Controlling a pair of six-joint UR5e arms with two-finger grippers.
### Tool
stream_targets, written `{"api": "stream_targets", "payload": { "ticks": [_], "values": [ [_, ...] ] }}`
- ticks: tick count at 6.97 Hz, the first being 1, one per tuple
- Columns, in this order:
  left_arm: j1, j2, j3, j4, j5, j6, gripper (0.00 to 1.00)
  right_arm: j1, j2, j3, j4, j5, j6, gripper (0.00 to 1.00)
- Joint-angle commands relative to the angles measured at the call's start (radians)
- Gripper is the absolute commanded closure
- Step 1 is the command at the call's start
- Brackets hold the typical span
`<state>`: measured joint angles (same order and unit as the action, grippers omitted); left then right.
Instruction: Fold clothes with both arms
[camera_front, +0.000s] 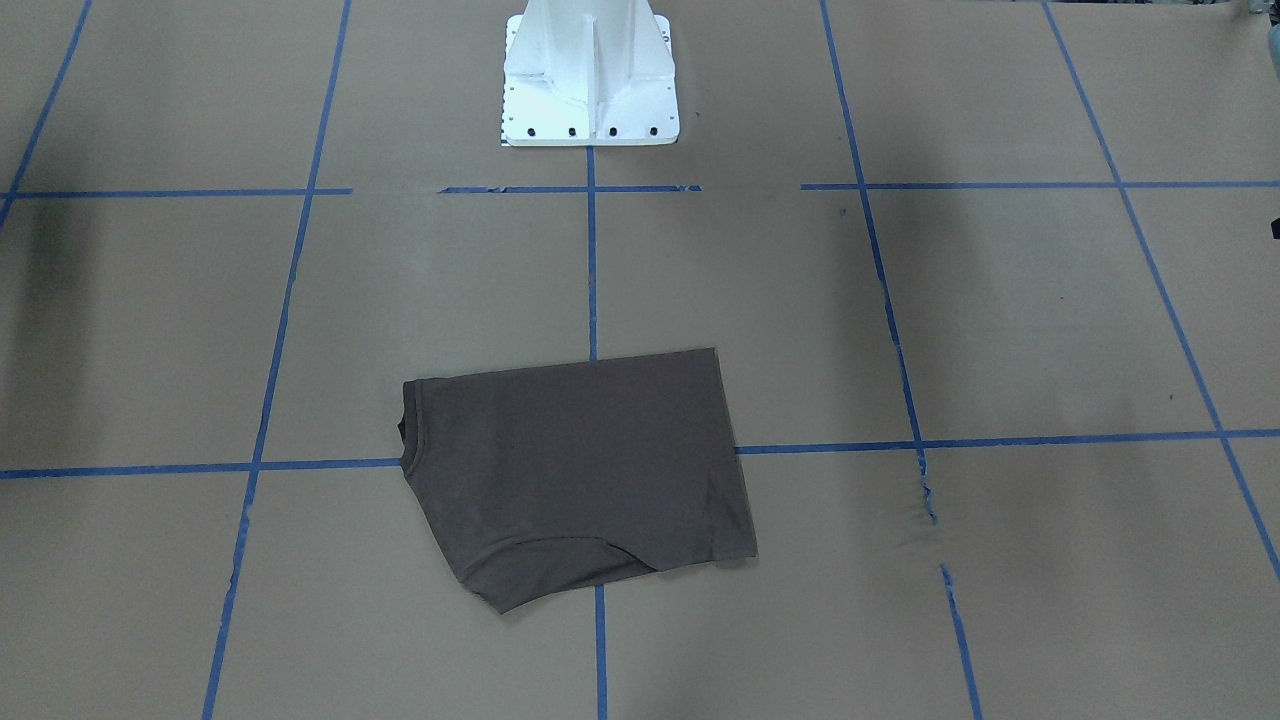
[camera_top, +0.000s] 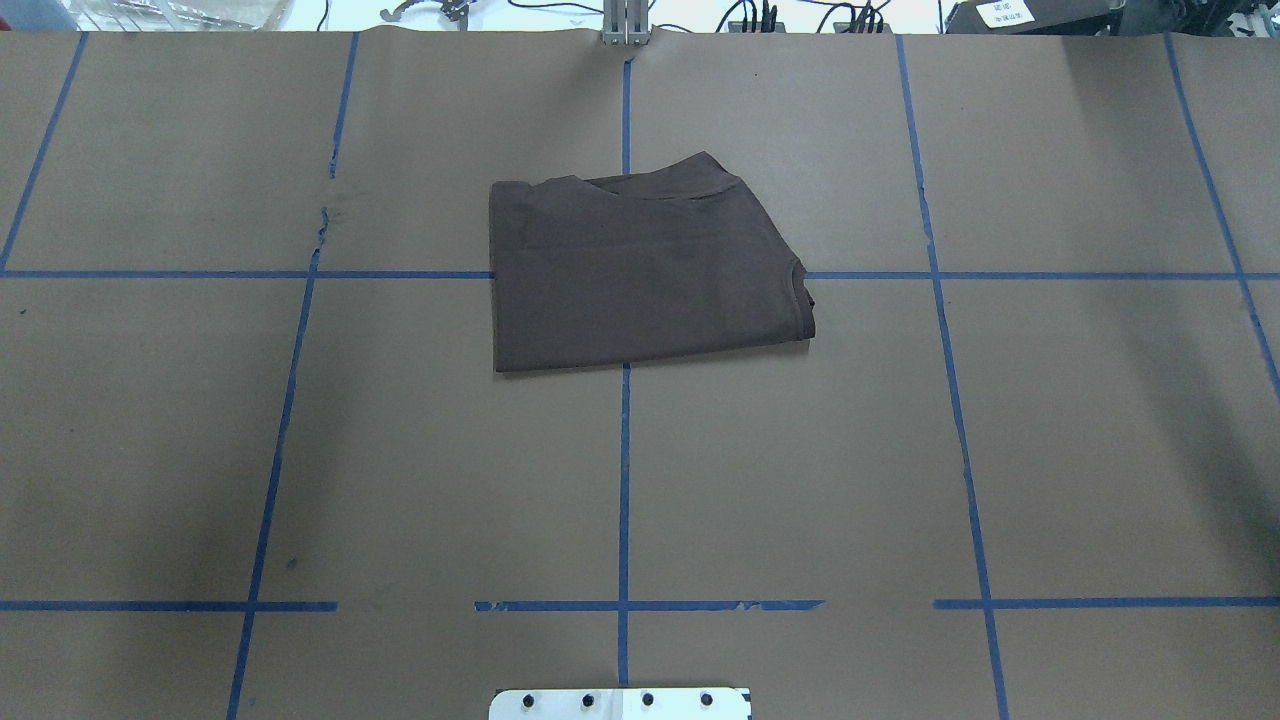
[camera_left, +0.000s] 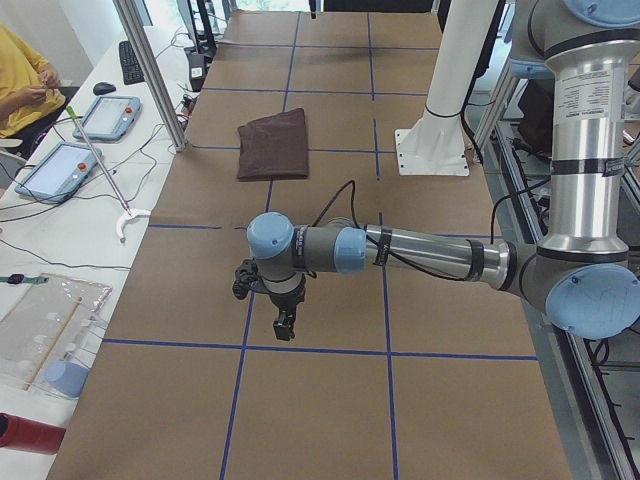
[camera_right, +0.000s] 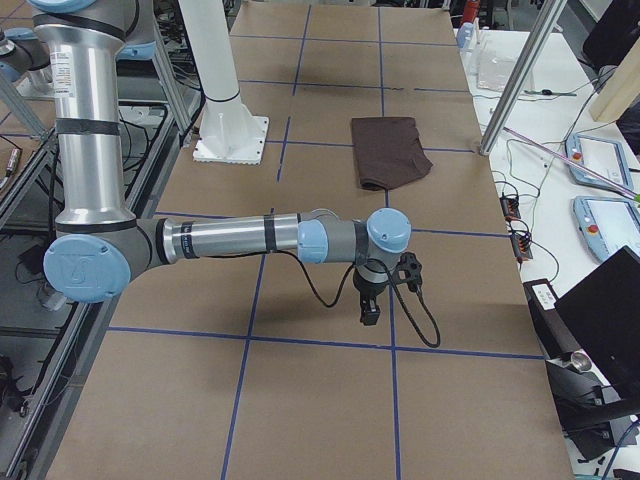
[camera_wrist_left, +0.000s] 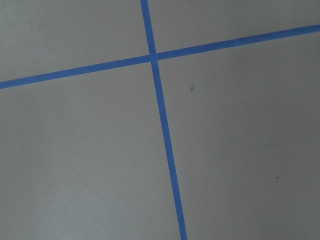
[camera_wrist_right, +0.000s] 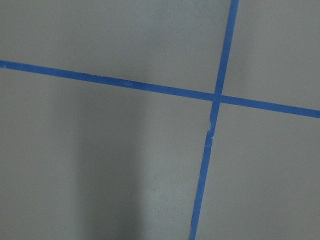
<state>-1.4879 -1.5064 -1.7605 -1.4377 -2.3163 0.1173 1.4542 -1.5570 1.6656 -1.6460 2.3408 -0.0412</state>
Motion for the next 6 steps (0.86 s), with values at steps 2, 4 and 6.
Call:
{"api": "stream_targets", "payload": {
  "ticks": [2, 4, 6],
  "values": [
    [0.0, -0.006, -0.001, -0.001, 0.0, -0.001, 0.0, 0.0, 0.0, 0.0, 0.0, 0.0, -0.002, 0.0],
    [0.0, -0.021, 0.004, -0.001, 0.002, -0.001, 0.0, 0.0, 0.0, 0.002, 0.0, 0.0, -0.006, 0.0],
    [0.0, -0.029, 0.004, -0.001, 0.002, -0.001, 0.0, -0.001, 0.002, 0.0, 0.0, -0.001, -0.006, 0.0]
  ]
}}
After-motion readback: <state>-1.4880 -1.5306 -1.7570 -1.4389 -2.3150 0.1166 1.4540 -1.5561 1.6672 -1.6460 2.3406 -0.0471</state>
